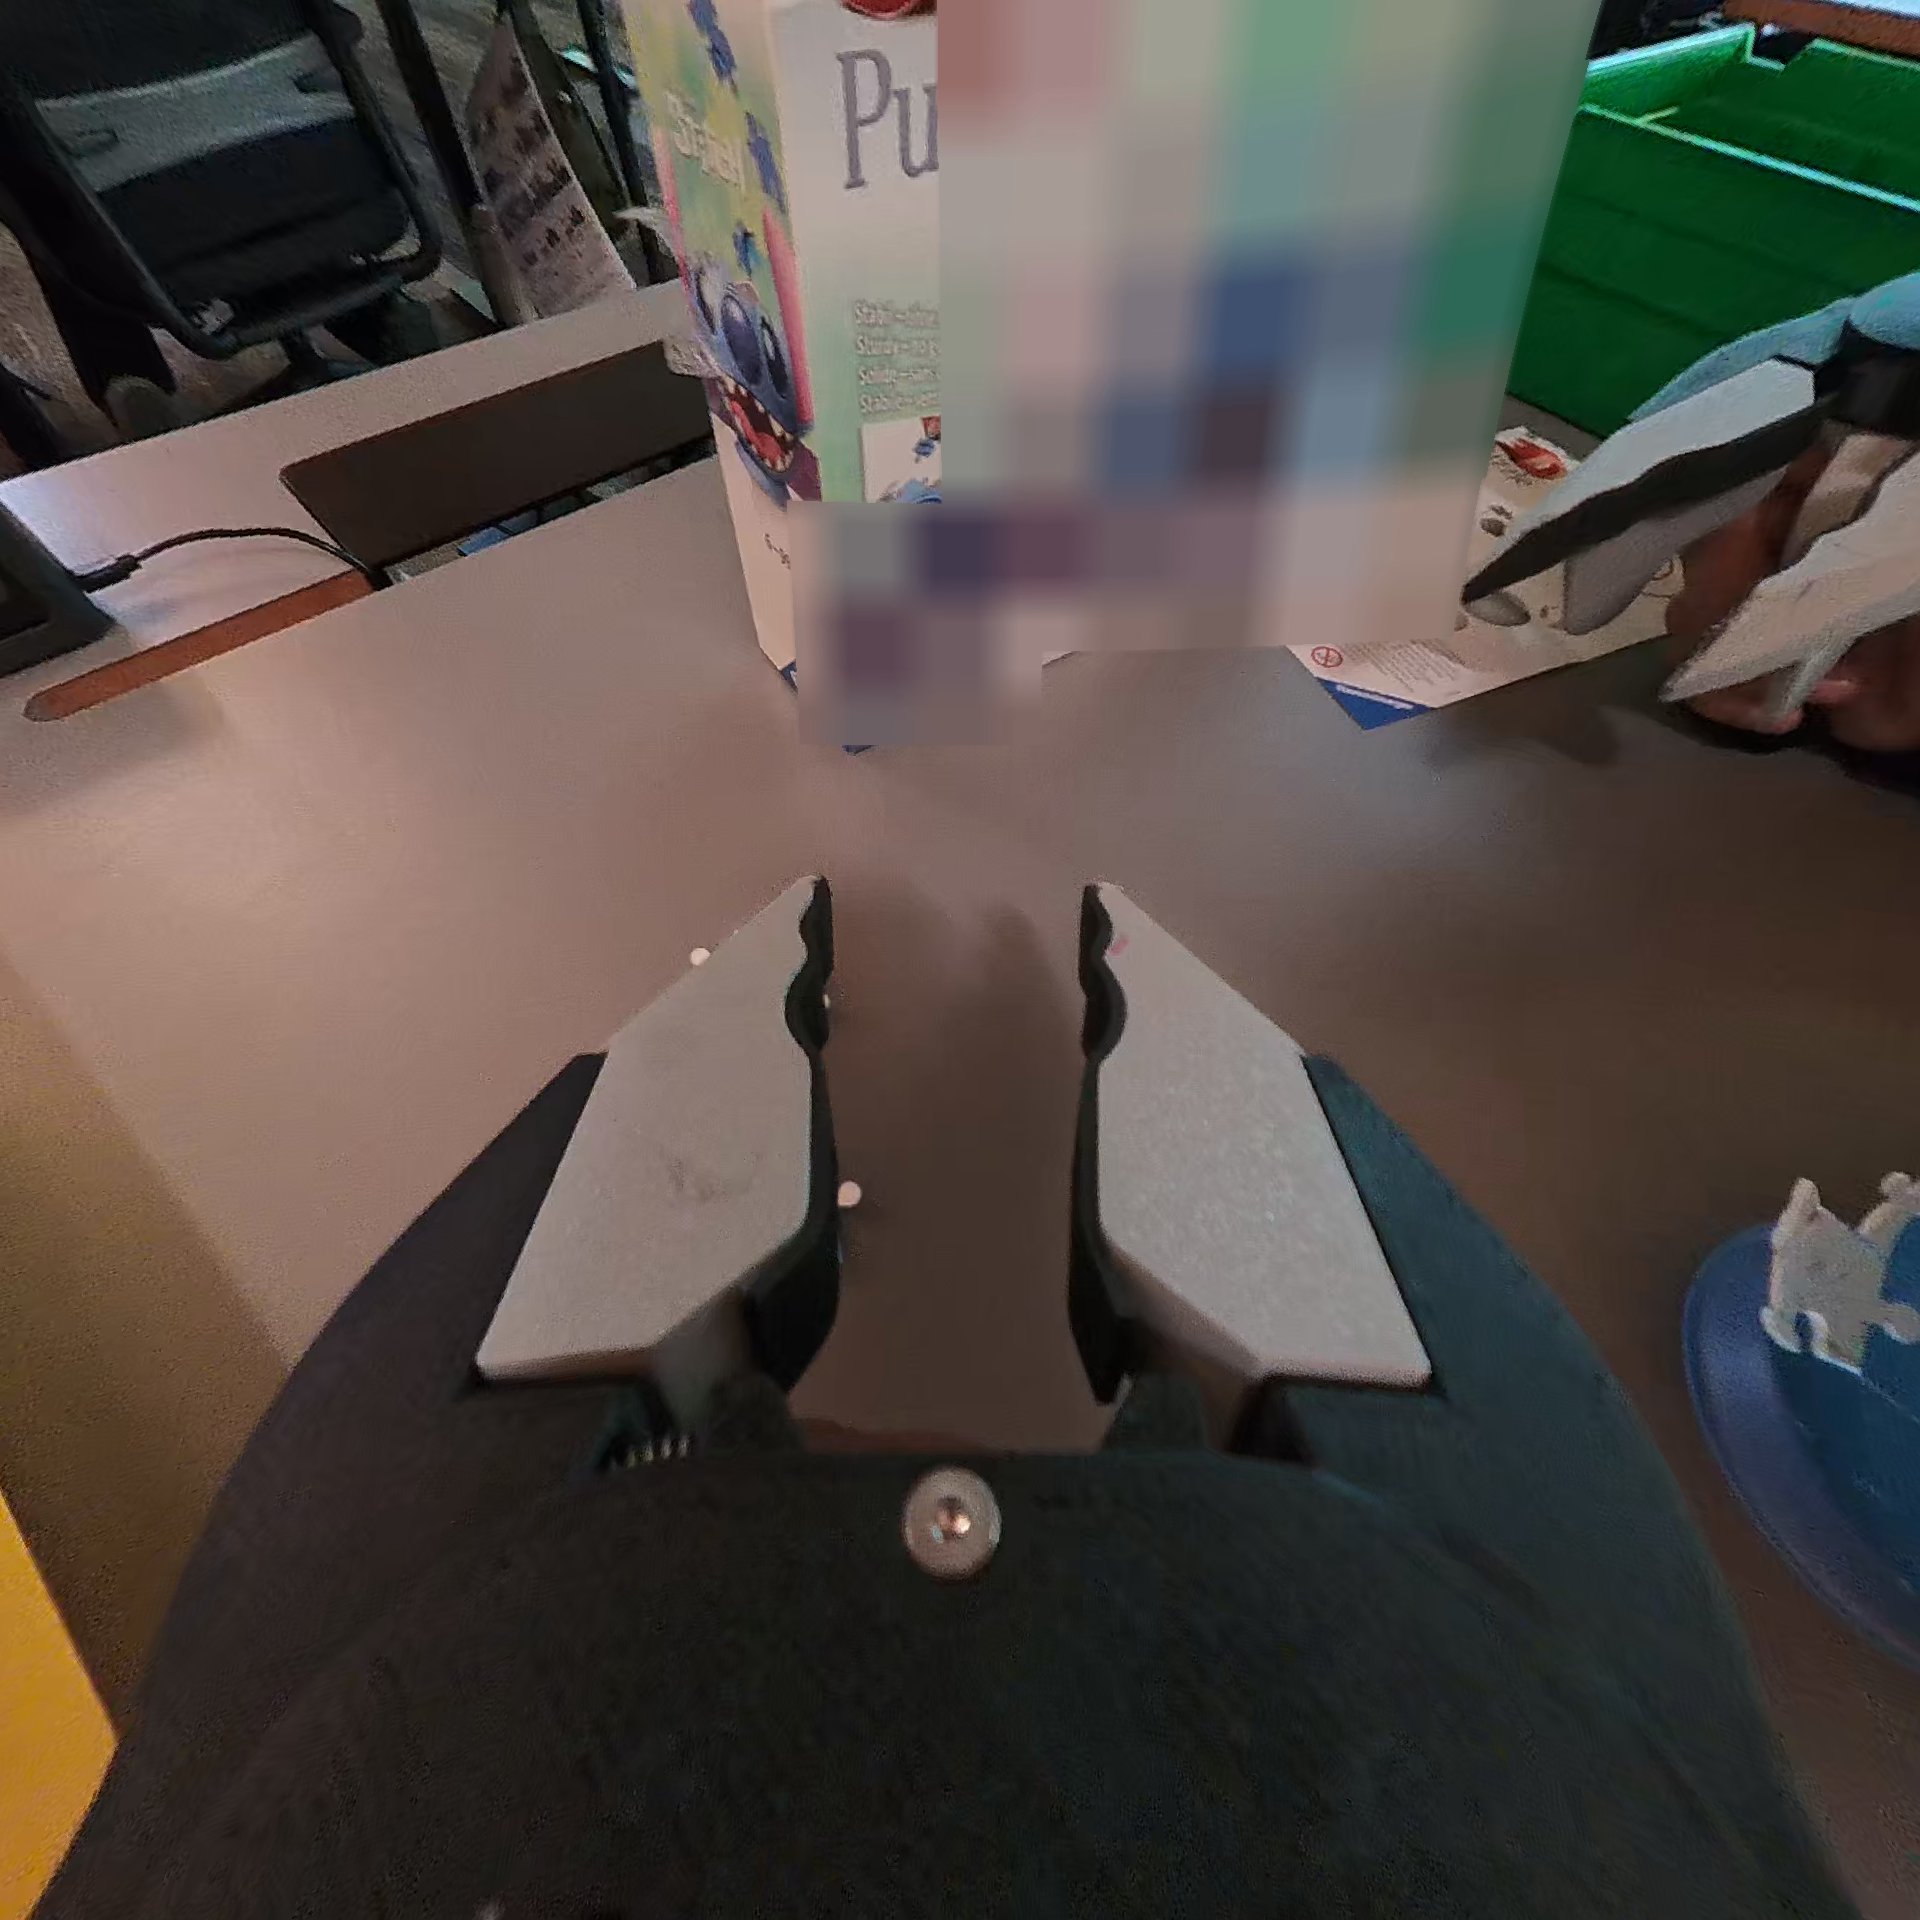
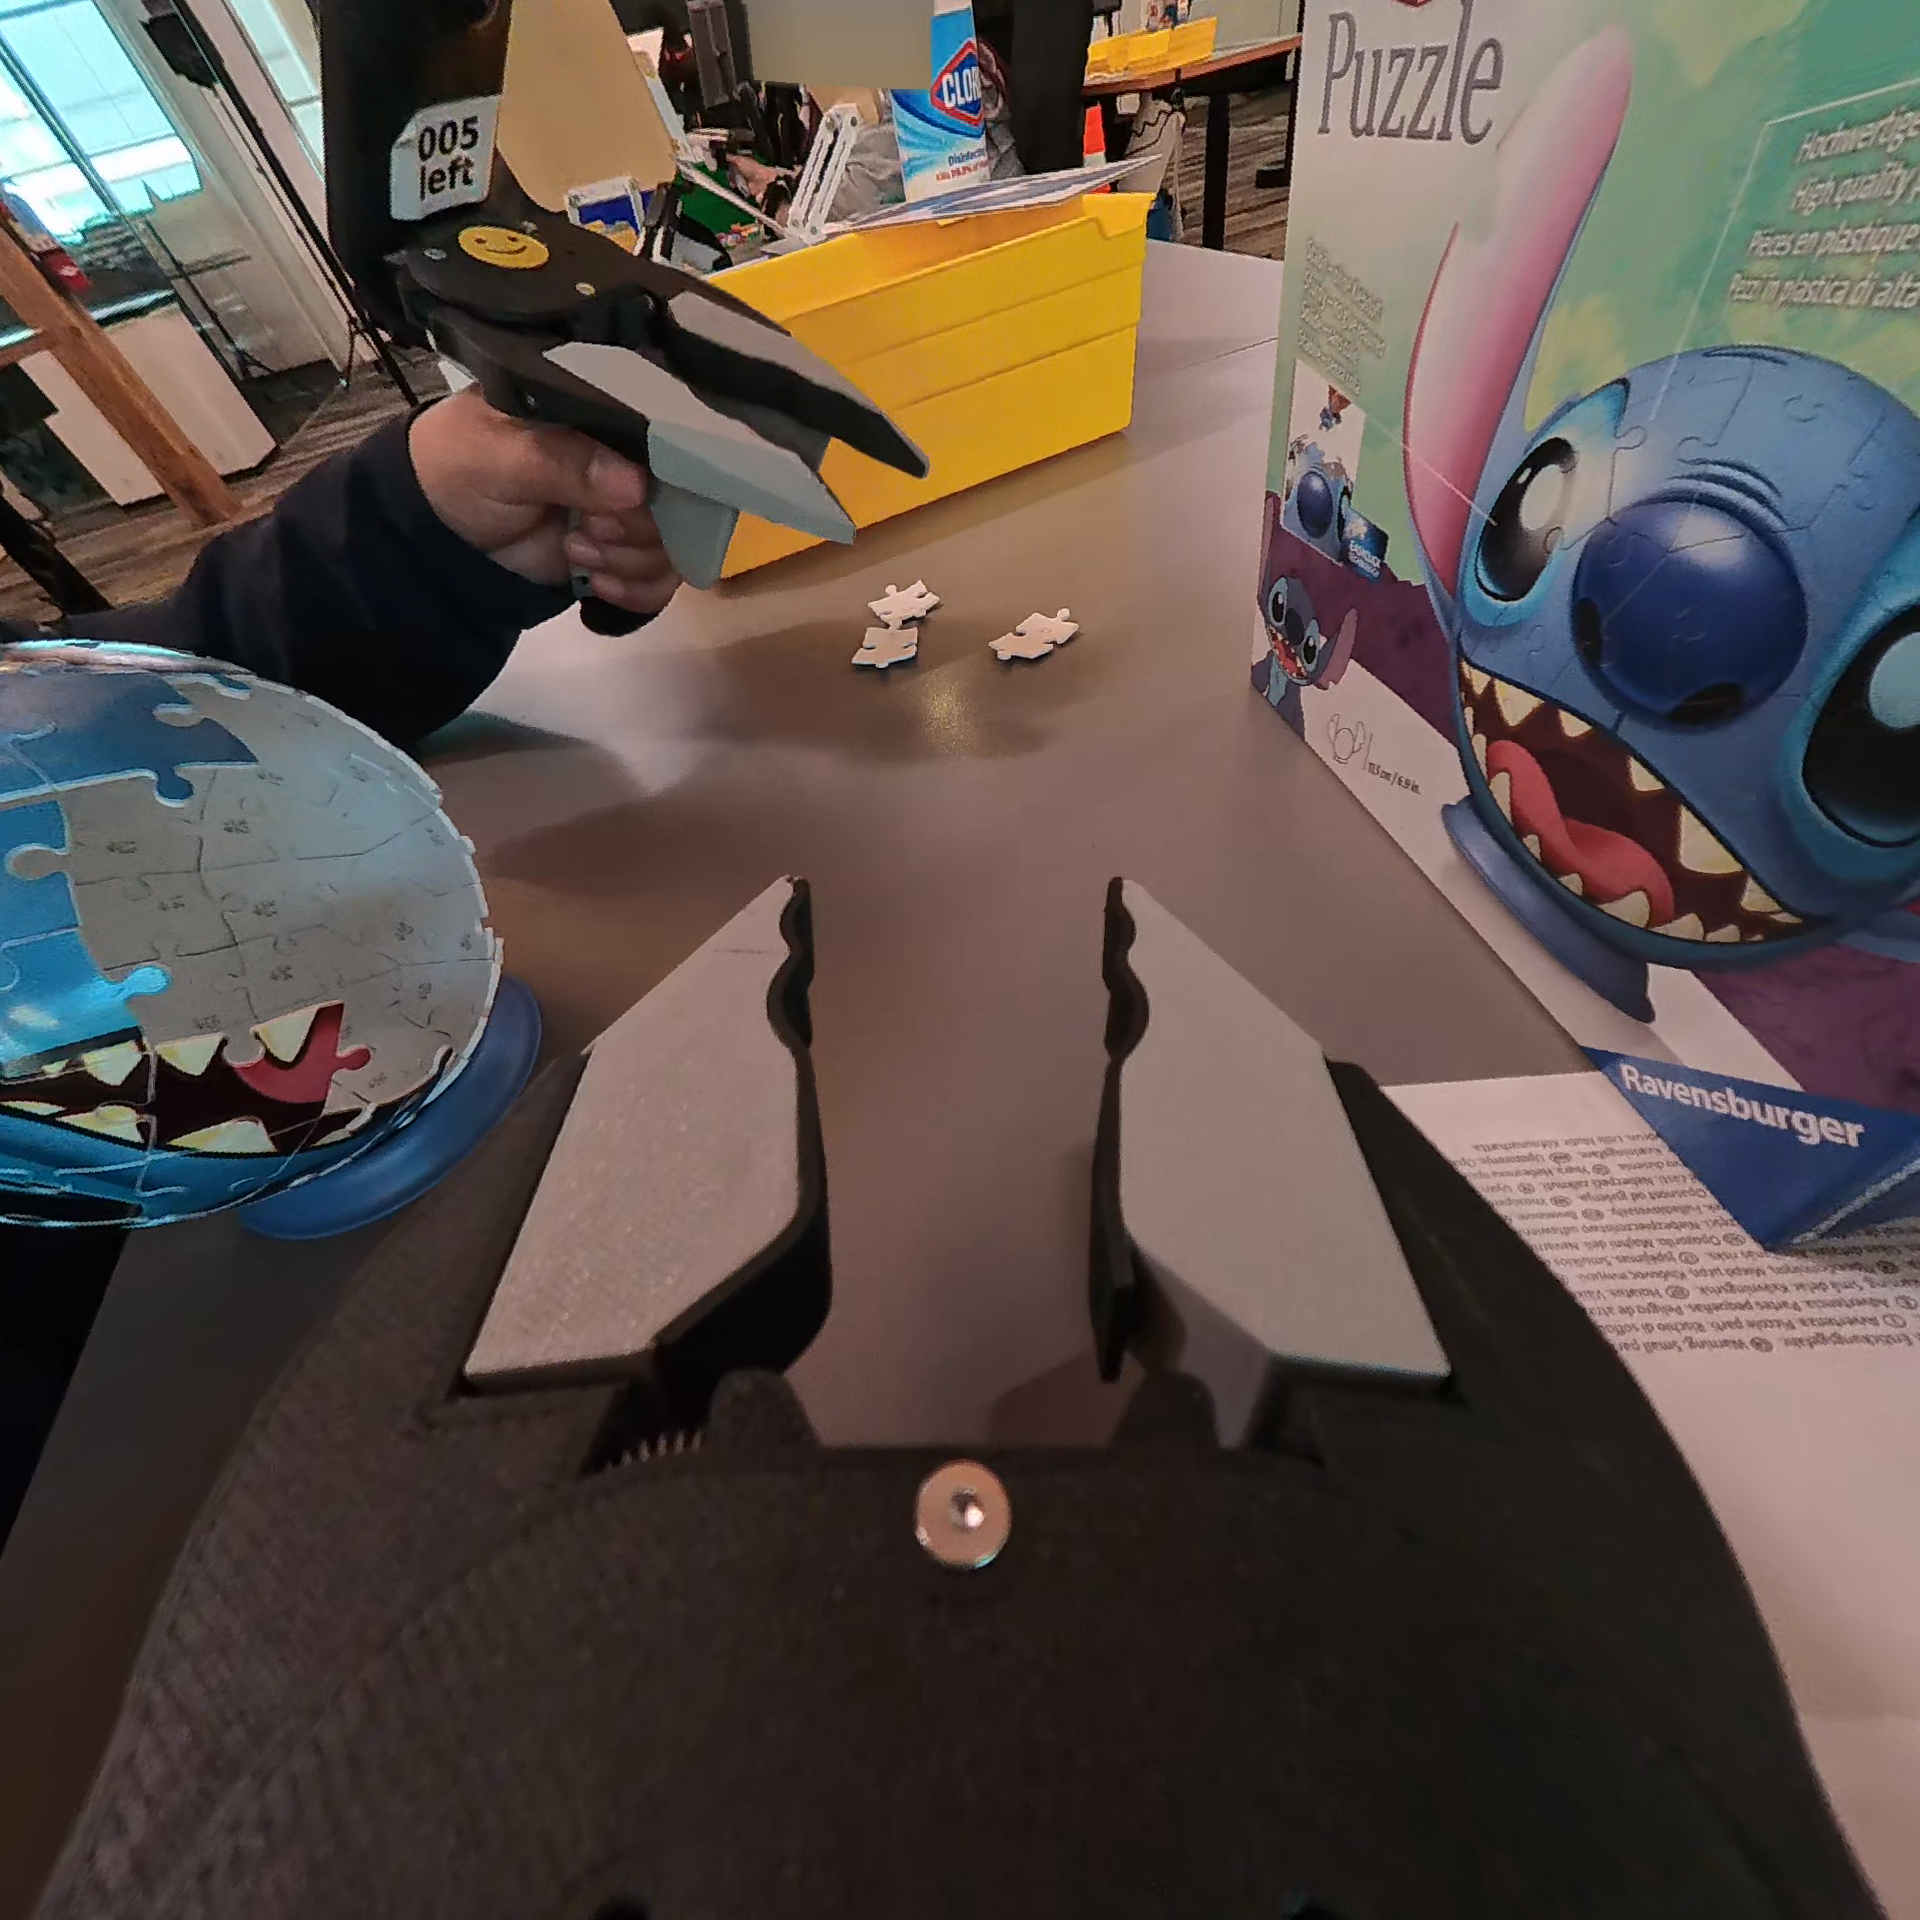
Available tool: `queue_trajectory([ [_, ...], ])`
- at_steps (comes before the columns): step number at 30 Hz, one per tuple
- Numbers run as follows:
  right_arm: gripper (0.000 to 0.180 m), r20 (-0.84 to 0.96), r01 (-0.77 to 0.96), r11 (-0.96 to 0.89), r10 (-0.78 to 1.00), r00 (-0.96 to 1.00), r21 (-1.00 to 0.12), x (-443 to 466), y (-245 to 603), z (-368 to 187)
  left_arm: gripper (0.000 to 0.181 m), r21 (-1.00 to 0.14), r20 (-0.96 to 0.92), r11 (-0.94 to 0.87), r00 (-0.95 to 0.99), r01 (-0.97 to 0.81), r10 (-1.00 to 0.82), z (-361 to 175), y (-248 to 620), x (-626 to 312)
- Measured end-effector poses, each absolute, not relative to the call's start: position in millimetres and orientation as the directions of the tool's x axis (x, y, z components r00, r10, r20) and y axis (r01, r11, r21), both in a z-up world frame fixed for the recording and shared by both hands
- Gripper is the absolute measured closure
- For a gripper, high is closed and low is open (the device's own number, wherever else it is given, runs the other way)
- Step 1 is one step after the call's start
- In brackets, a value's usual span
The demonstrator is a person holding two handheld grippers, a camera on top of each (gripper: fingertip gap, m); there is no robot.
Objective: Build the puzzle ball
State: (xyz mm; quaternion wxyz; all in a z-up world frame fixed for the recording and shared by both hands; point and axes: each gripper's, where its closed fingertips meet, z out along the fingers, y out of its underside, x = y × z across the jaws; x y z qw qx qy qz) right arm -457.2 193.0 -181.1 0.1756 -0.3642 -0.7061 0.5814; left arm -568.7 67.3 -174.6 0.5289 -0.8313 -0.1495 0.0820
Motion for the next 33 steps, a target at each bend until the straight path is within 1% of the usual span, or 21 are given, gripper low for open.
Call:
queue_trajectory([
  [5,0.126,-0.187,0.316,0.05,0.717,-0.672,-0.947,-458,194,-181,0.134,-0.891,-0.004,-0.433,0.951,0.138,0.31,-182,72,-562],
  [16,0.124,-0.18,0.31,0.055,0.714,-0.677,-0.949,-457,193,-180,0.134,-0.891,-0.004,-0.433,0.952,0.137,0.308,-181,72,-561],
  [21,0.13,-0.142,0.278,0.085,0.697,-0.703,-0.957,-452,188,-179,0.134,-0.889,-0.005,-0.438,0.951,0.137,0.308,-184,73,-561],
  [24,0.146,-0.102,0.25,0.114,0.698,-0.709,-0.961,-451,185,-179,0.139,-0.888,-0.014,-0.442,0.953,0.127,0.303,-184,73,-561],
  [25,0.147,-0.096,0.247,0.12,0.697,-0.711,-0.961,-450,184,-179,0.141,-0.886,-0.02,-0.448,0.954,0.122,0.3,-184,73,-561],
  [26,0.149,-0.091,0.245,0.122,0.699,-0.709,-0.962,-450,185,-179,0.149,-0.883,-0.03,-0.456,0.955,0.113,0.294,-185,72,-560],
  [27,0.16,-0.085,0.239,0.123,0.704,-0.705,-0.963,-451,185,-179,0.169,-0.881,-0.04,-0.462,0.959,0.1,0.282,-186,72,-559],
  [28,0.18,-0.078,0.232,0.124,0.708,-0.702,-0.965,-451,186,-178,0.181,-0.882,-0.045,-0.463,0.961,0.09,0.273,-186,73,-557],
  [32,0.18,-0.082,0.239,0.118,0.722,-0.687,-0.964,-454,187,-179,0.181,-0.878,-0.046,-0.47,0.964,0.087,0.263,-188,74,-555],
  [33,0.18,-0.081,0.23,0.115,0.713,-0.697,-0.966,-452,186,-177,0.173,-0.878,-0.046,-0.469,0.963,0.089,0.267,-188,74,-555],
])
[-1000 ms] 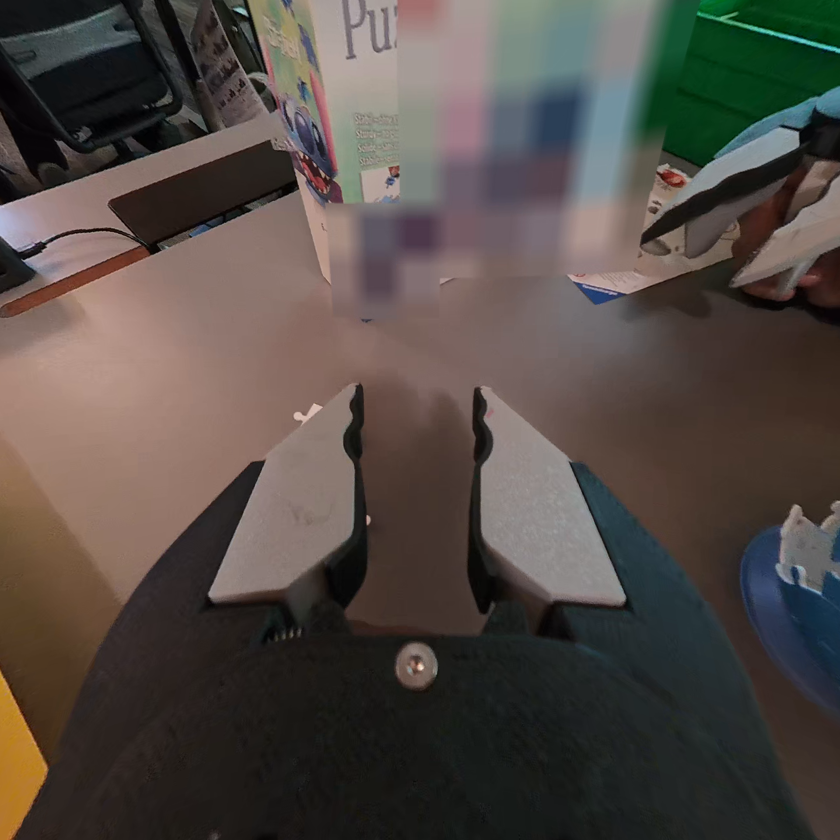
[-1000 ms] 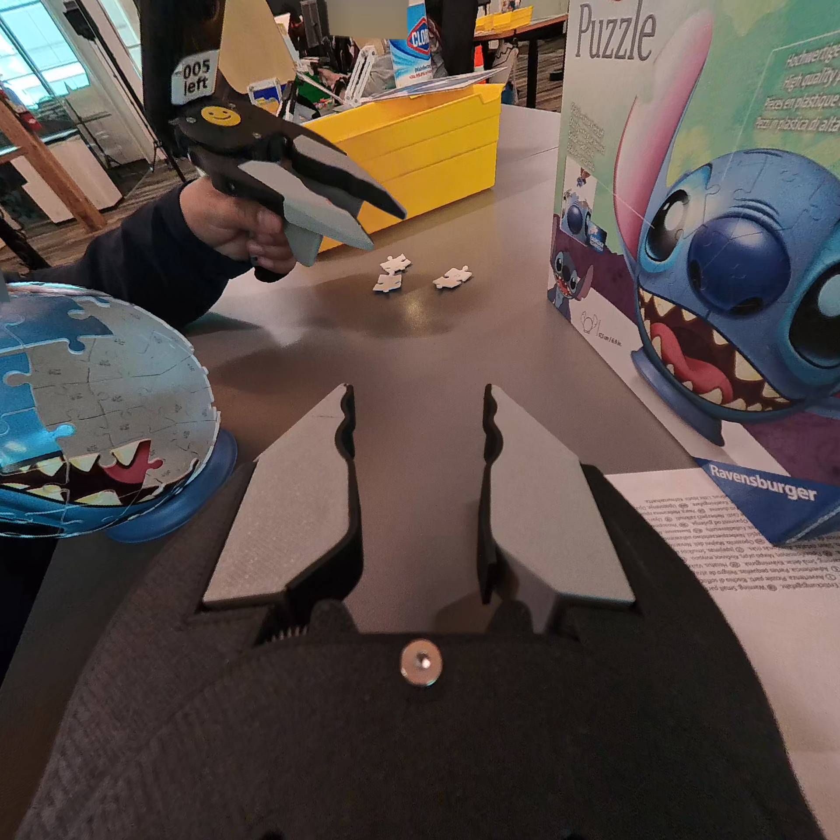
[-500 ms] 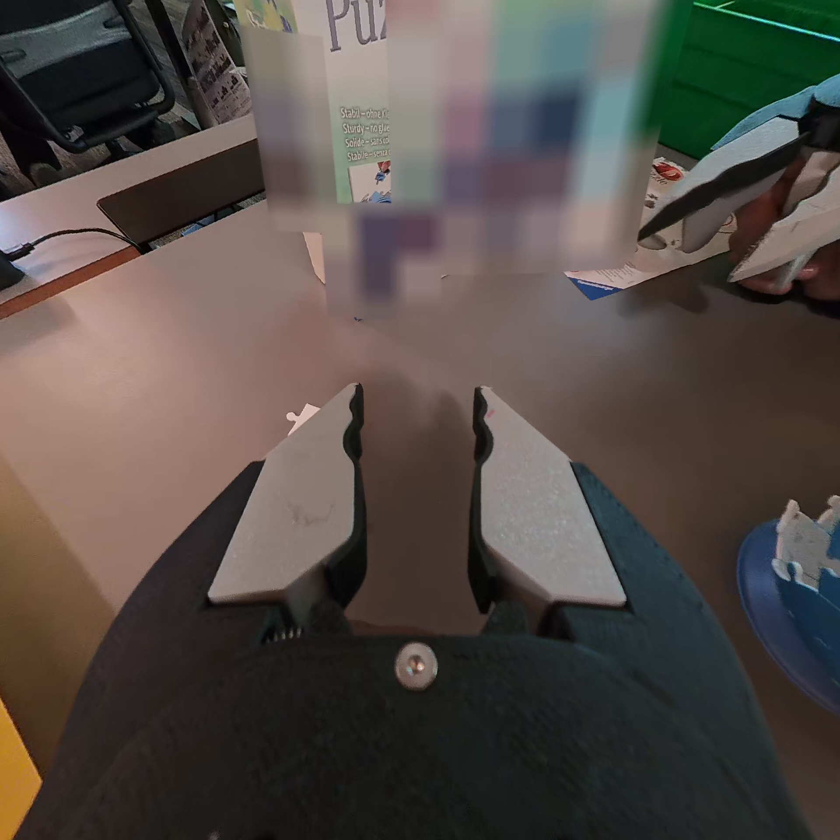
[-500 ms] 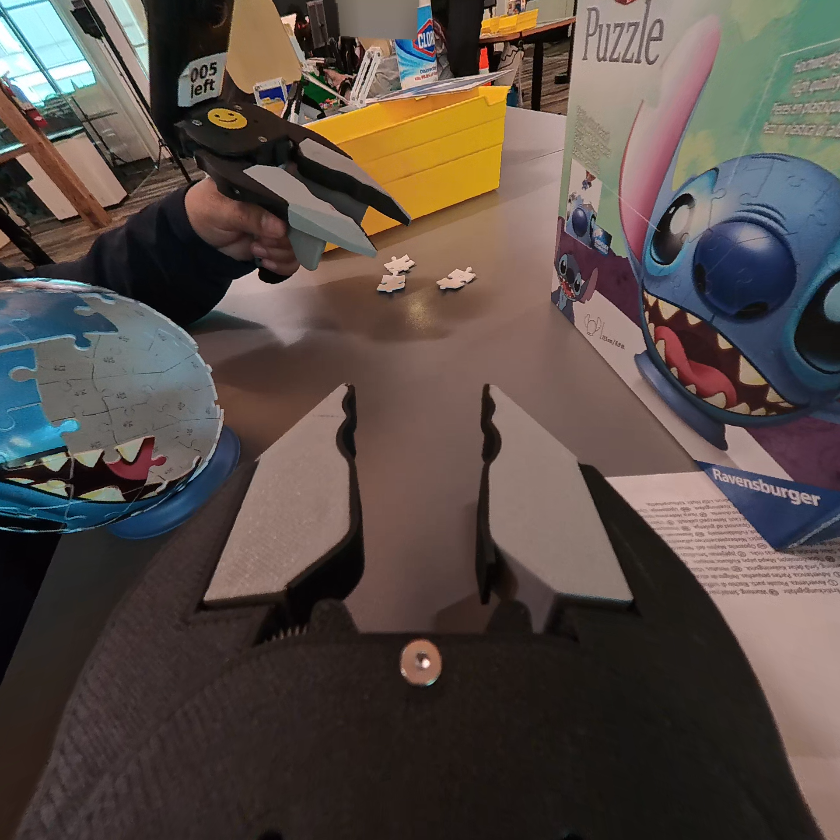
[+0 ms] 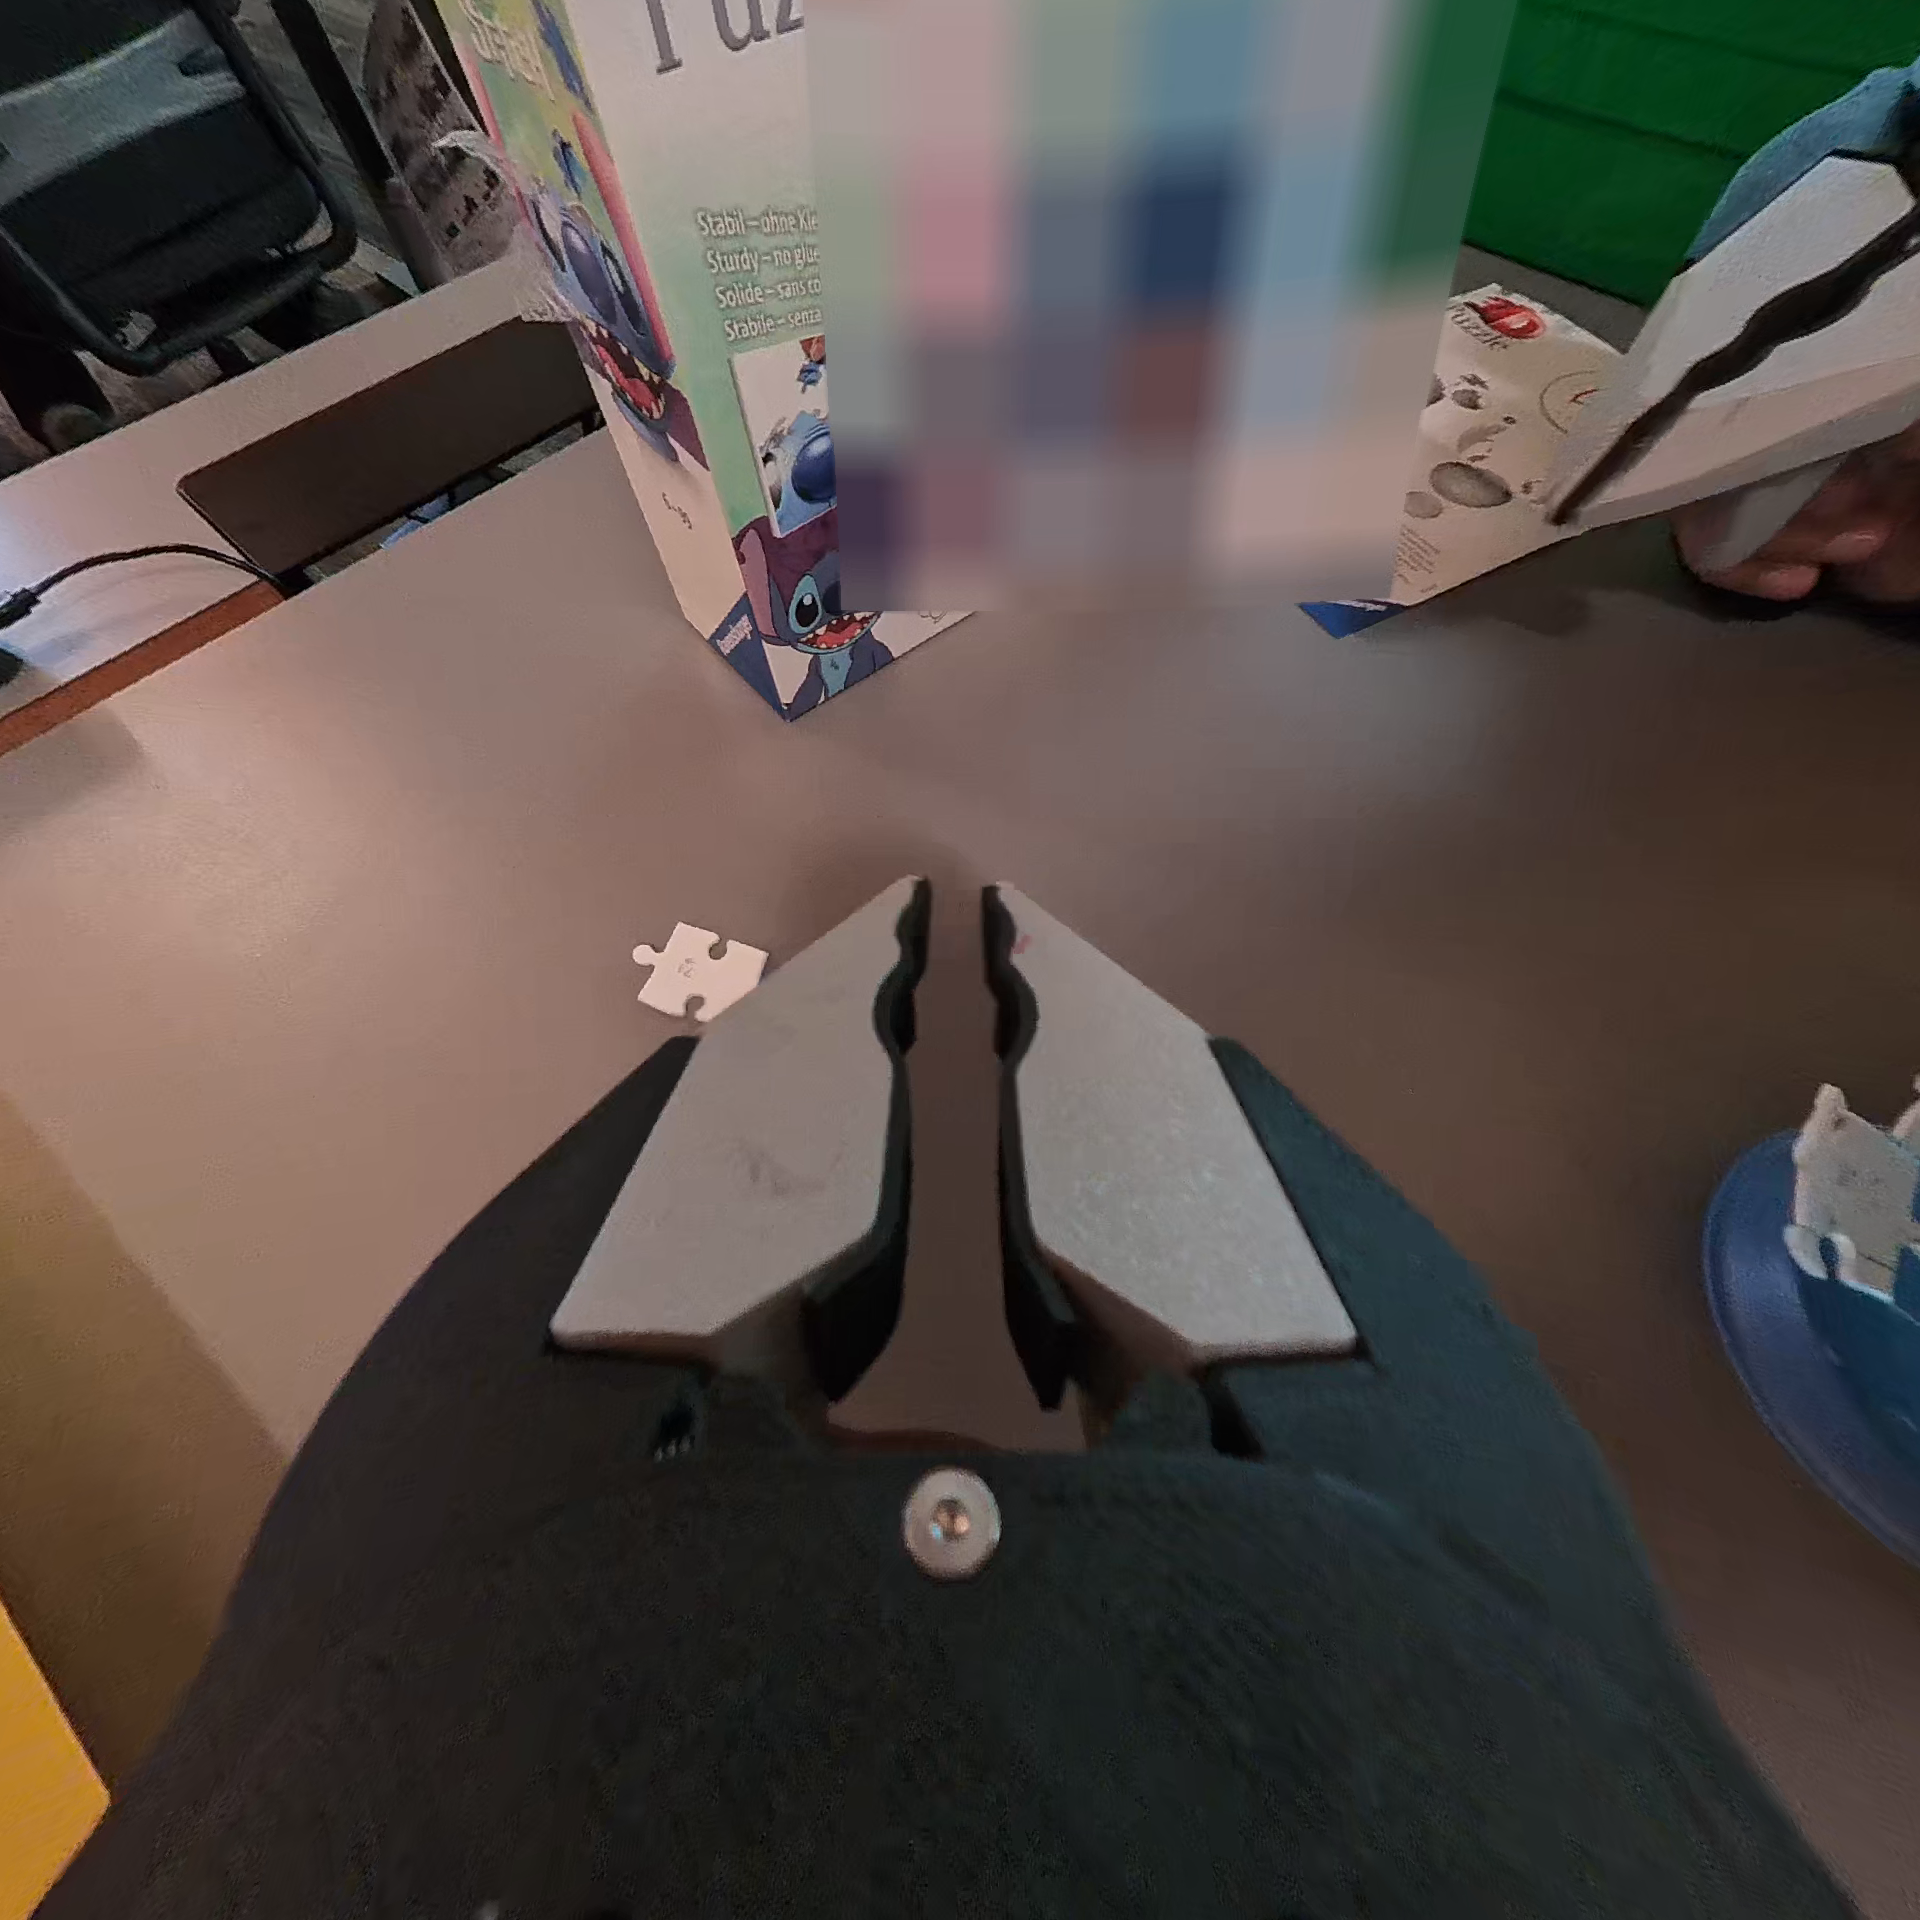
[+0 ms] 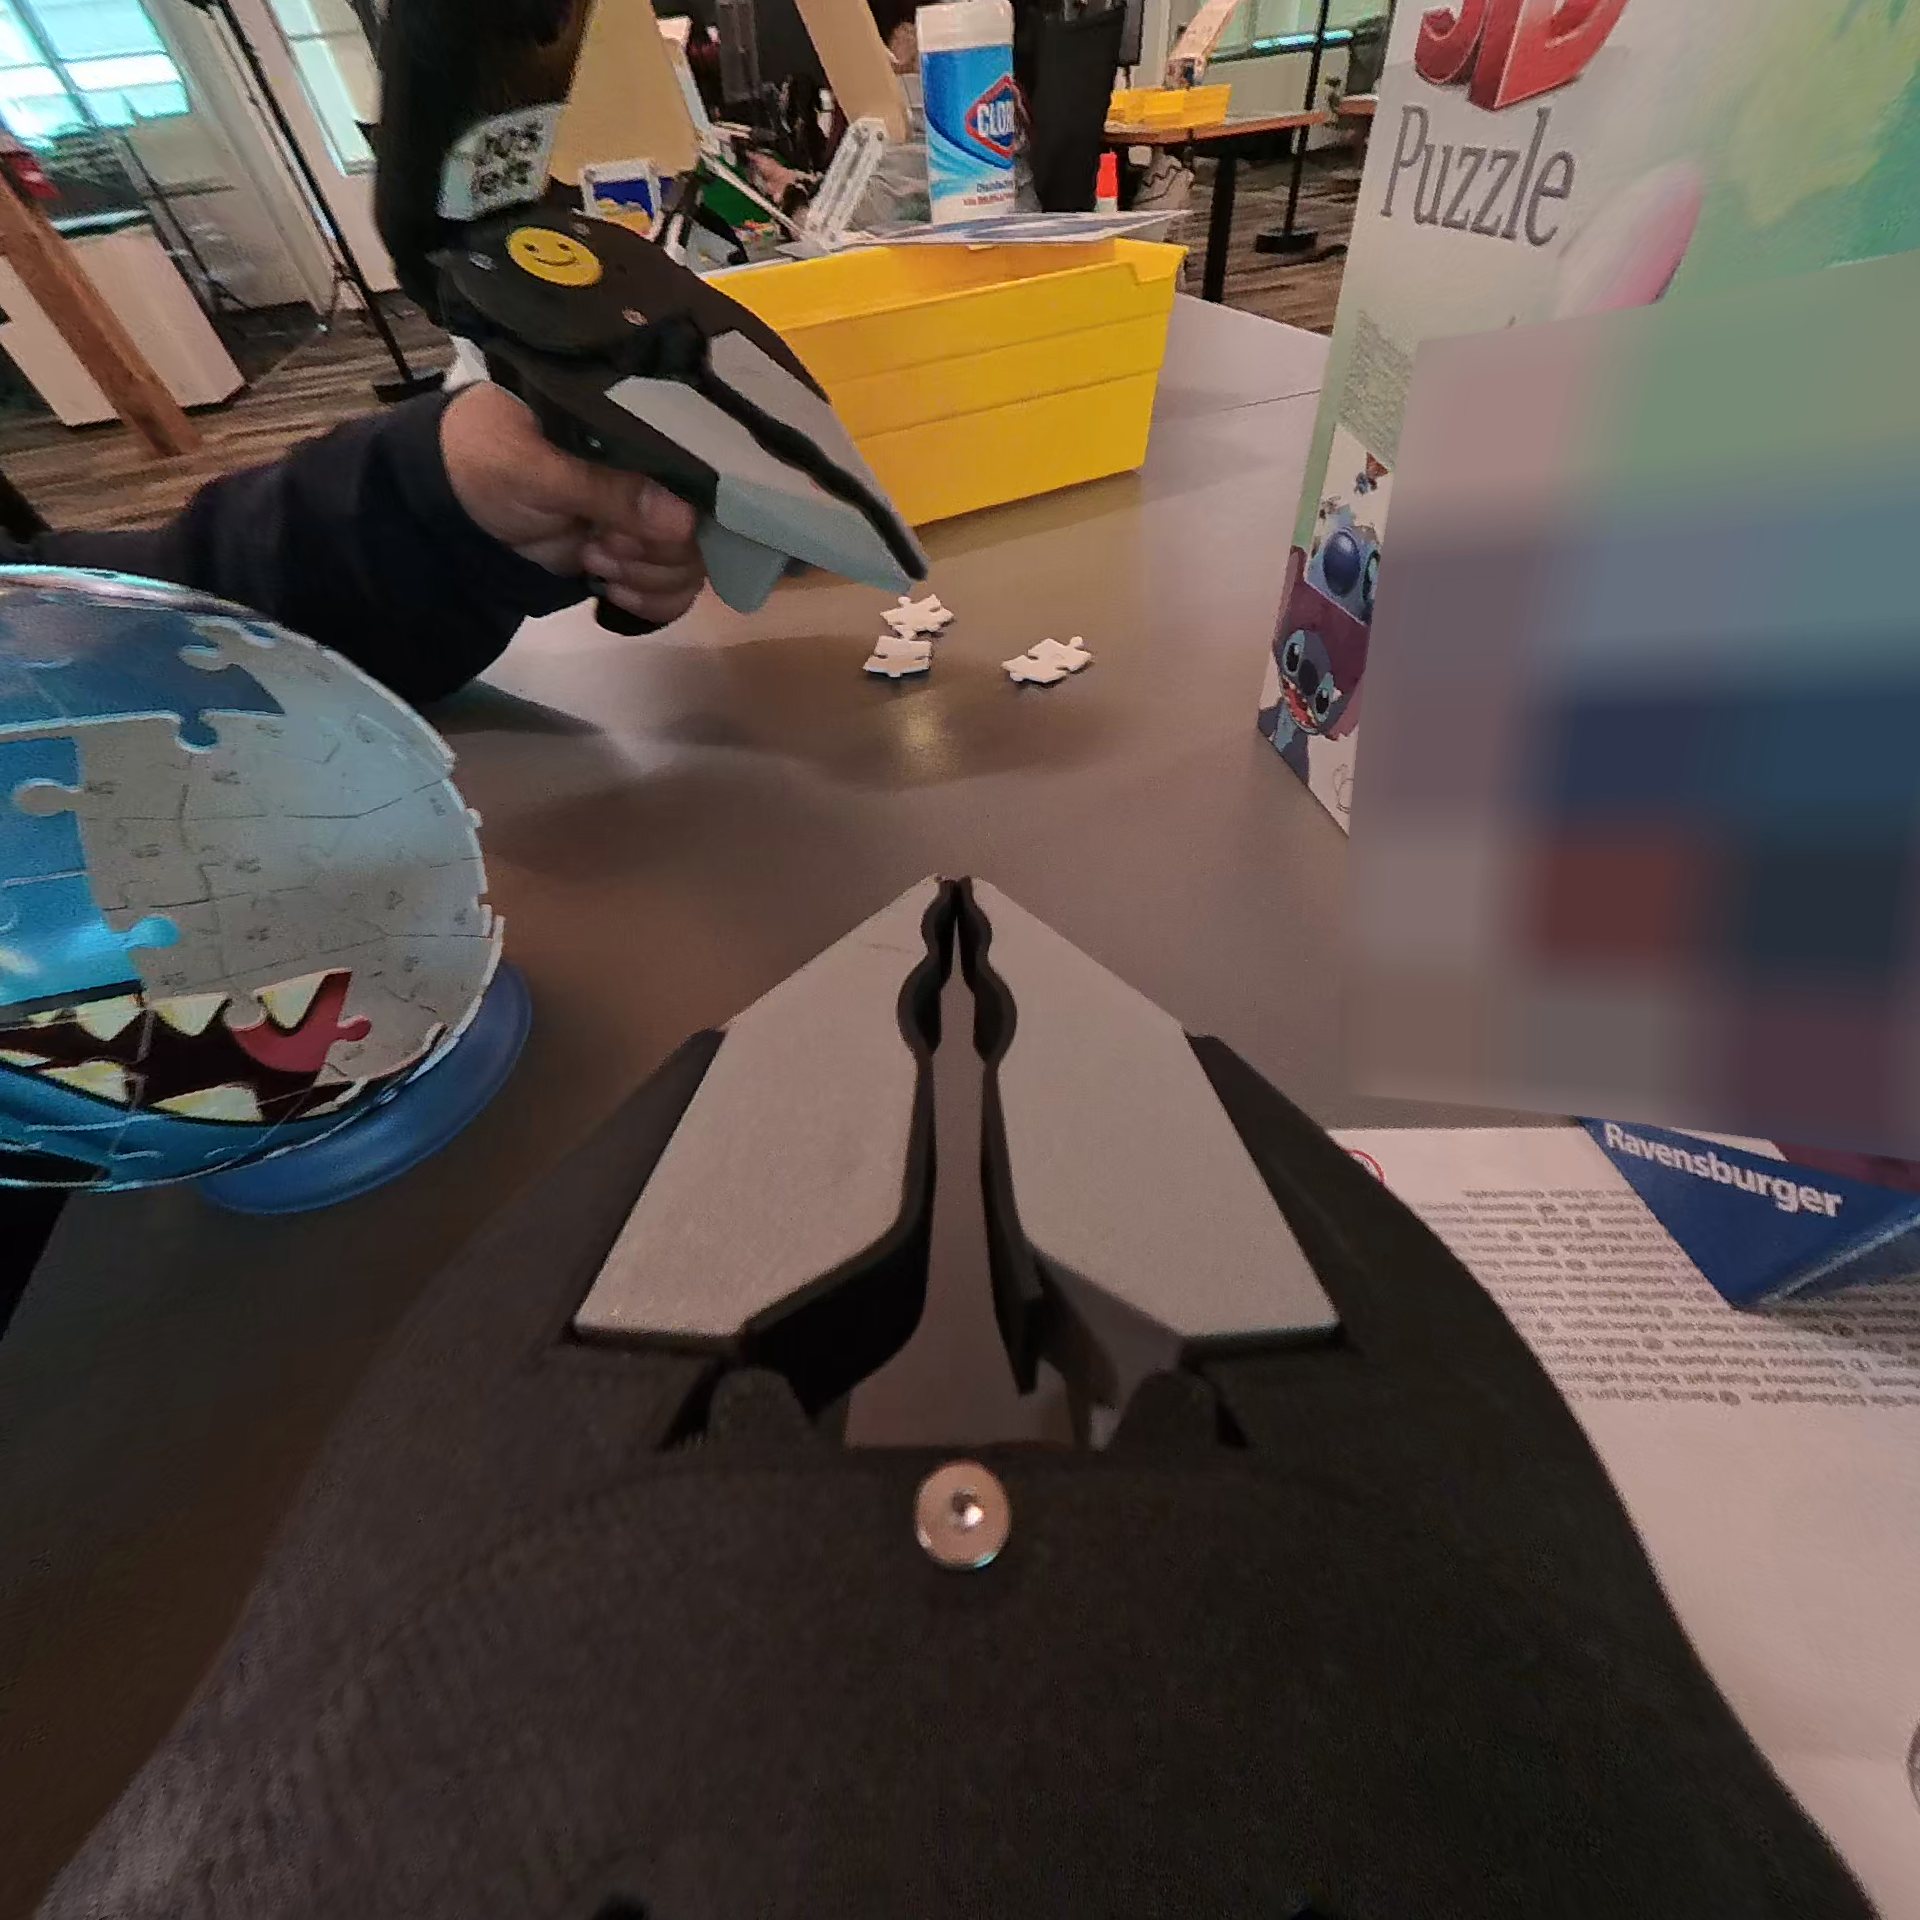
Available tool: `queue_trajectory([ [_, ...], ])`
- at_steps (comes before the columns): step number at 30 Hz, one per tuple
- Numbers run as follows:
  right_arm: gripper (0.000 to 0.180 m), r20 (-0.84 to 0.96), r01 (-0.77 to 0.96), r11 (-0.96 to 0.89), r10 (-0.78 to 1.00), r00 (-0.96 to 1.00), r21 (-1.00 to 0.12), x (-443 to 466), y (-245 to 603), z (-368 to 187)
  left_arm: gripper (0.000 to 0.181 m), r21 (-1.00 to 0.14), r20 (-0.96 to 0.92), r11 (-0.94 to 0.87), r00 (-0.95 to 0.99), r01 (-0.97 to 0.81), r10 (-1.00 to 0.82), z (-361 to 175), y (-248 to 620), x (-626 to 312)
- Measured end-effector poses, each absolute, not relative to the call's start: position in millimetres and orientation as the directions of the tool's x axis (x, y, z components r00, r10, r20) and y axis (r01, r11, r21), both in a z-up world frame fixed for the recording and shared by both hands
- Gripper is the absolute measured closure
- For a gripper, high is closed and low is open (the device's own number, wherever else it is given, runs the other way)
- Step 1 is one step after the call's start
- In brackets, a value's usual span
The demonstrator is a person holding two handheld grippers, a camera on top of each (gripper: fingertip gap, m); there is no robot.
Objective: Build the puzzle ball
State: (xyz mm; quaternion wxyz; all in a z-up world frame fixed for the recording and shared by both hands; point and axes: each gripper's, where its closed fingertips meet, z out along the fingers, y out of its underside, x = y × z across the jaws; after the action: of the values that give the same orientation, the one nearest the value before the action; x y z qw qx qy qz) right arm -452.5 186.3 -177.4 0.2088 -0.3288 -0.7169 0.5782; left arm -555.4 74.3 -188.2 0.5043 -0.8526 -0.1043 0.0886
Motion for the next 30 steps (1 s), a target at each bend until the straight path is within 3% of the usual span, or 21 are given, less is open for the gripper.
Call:
queue_trajectory([
  [2,0.173,-0.078,0.21,0.1,0.711,-0.699,-0.973,-451,187,-174,0.161,-0.88,-0.049,-0.466,0.958,0.093,0.283,-187,73,-559],
  [5,0.164,-0.082,0.203,0.085,0.717,-0.692,-0.975,-452,190,-171,0.158,-0.904,-0.065,-0.418,0.941,0.085,0.331,-172,64,-570],
  [8,0.163,-0.075,0.201,0.09,0.722,-0.687,-0.976,-452,190,-172,0.151,-0.952,-0.068,-0.3,0.92,0.055,0.386,-129,42,-580],
  [12,0.162,-0.067,0.211,0.11,0.726,-0.685,-0.971,-452,190,-175,0.157,-0.999,-0.042,-0.039,0.95,-0.031,0.309,-48,6,-552],
  [15,0.161,-0.077,0.222,0.108,0.72,-0.69,-0.969,-452,189,-176,0.156,-0.995,-0.096,-0.05,0.885,-0.082,0.456,-27,-26,-573],
  [22,0.16,-0.133,0.254,0.064,0.717,-0.684,-0.965,-454,192,-175,0.149,-0.999,0.017,-0.02,0.859,0.032,0.511,-40,-57,-603],
  [27,0.159,-0.133,0.25,0.057,0.722,-0.679,-0.967,-455,194,-174,0.147,-0.994,-0.007,-0.097,0.835,0.056,0.55,-56,-77,-609],
  [30,0.159,-0.136,0.26,0.062,0.722,-0.679,-0.964,-456,193,-176,0.15,-0.981,0.054,-0.148,0.914,0.122,0.402,-73,-54,-583],
])
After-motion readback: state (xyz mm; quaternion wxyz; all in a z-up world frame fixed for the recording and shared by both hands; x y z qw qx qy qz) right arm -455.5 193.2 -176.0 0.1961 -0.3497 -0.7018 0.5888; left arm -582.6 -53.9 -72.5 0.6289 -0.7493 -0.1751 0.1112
